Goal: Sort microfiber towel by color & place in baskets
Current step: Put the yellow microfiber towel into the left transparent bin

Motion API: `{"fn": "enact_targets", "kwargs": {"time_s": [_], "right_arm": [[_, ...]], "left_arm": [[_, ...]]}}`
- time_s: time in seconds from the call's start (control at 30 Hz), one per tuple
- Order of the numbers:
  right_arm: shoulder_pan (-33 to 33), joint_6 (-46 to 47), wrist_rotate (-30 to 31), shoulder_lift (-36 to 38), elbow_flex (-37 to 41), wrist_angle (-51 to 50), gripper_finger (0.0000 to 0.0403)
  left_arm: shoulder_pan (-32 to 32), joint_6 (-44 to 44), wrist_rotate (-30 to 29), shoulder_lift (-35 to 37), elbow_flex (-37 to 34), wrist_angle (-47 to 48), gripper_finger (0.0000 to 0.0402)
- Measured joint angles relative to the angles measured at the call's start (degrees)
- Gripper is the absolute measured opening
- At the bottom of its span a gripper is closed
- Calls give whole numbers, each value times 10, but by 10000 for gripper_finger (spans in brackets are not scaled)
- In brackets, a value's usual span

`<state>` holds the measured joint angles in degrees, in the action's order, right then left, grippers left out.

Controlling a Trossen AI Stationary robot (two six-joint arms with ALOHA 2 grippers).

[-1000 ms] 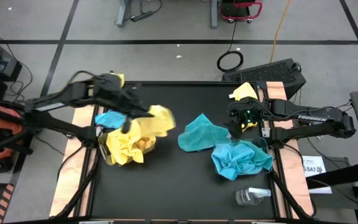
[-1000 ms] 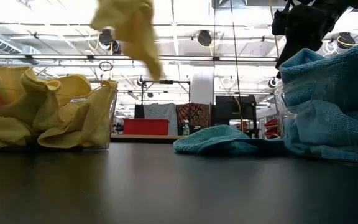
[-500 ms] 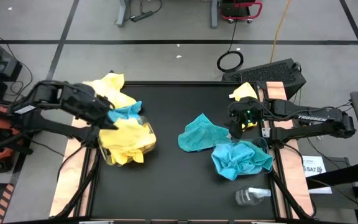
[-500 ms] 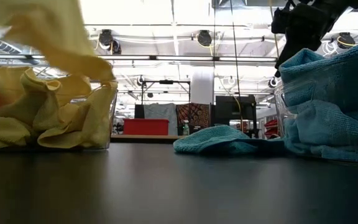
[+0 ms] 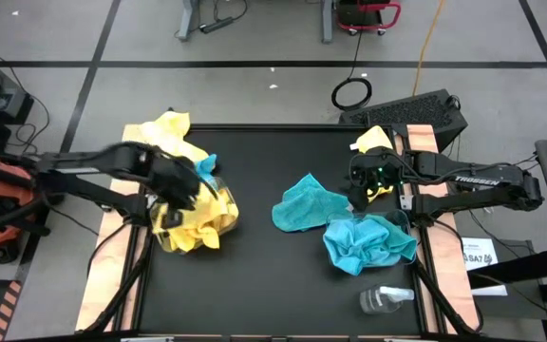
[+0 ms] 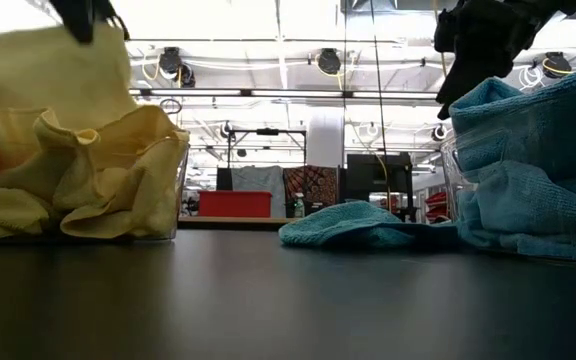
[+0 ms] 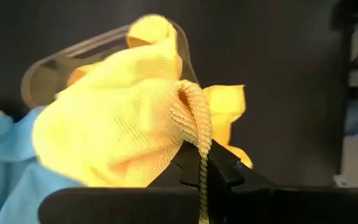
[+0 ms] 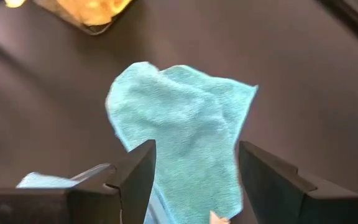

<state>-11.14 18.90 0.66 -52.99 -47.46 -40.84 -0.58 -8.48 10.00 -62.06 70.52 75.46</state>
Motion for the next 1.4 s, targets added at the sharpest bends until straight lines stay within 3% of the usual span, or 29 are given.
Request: {"fn": "enact_targets", "kwargs": {"time_s": [0.3, 0.6, 1.03, 1.2, 1.4], "right_arm": [[0, 12, -26, 0, 0, -10, 219], [0, 14, -24, 0, 0, -1, 219], [0, 7, -22, 0, 0, 33, 219], [0, -5, -22, 0, 0, 33, 219], [0, -23, -24, -4, 0, 32, 219]], "left_arm": [[-7, 20, -10, -78, -137, -170, 6], [-7, 19, -15, -133, -231, -230, 8], [-6, 13, -12, -134, -303, -301, 16], [-6, 13, -1, -134, -291, -297, 63], [-6, -11, 26, -135, -260, -293, 160]]}}
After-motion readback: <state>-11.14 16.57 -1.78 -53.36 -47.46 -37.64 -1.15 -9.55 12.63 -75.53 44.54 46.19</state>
